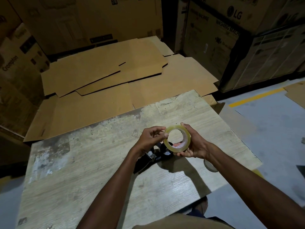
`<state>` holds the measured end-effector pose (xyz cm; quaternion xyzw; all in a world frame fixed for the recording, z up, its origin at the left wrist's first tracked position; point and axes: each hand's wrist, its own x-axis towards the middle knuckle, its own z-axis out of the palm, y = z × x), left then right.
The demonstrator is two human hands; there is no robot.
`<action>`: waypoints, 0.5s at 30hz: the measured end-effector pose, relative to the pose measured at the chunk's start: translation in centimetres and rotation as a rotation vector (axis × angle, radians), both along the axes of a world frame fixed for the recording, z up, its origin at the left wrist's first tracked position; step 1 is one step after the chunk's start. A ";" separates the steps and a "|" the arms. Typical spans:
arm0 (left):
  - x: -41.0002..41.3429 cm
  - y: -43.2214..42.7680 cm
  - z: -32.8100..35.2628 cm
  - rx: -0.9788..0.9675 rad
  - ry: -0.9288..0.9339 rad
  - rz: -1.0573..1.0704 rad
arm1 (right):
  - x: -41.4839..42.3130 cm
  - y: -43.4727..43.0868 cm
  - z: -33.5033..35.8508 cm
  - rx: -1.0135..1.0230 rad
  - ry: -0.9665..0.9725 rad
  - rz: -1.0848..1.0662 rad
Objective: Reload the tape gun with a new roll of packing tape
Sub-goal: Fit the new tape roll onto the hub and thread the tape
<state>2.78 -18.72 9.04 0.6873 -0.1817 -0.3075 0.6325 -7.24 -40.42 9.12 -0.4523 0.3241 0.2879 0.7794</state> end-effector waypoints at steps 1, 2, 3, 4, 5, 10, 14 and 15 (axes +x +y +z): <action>0.0 -0.1 0.1 -0.006 0.018 0.024 | 0.0 0.0 0.1 -0.002 -0.004 0.012; 0.1 -0.2 0.1 -0.007 0.025 0.037 | 0.0 0.0 0.2 -0.005 -0.013 0.022; 0.2 -0.2 0.1 -0.009 0.028 0.045 | 0.0 -0.1 0.2 -0.016 -0.025 0.027; 0.2 -0.3 0.1 -0.011 0.030 0.052 | 0.0 -0.2 0.5 -0.047 -0.041 0.033; 0.2 -0.3 0.1 -0.016 0.037 0.064 | -0.1 -0.2 0.5 -0.102 -0.056 0.038; 0.4 -0.2 0.2 -0.035 0.116 0.109 | -1.2 0.0 0.9 -0.695 -0.423 0.142; 1.1 -0.5 0.9 0.005 0.149 0.081 | -1.7 -0.7 1.0 -1.035 -0.766 0.385; 1.2 -0.7 1.1 0.017 0.143 0.062 | -1.6 -0.8 1.0 -1.078 -0.800 0.448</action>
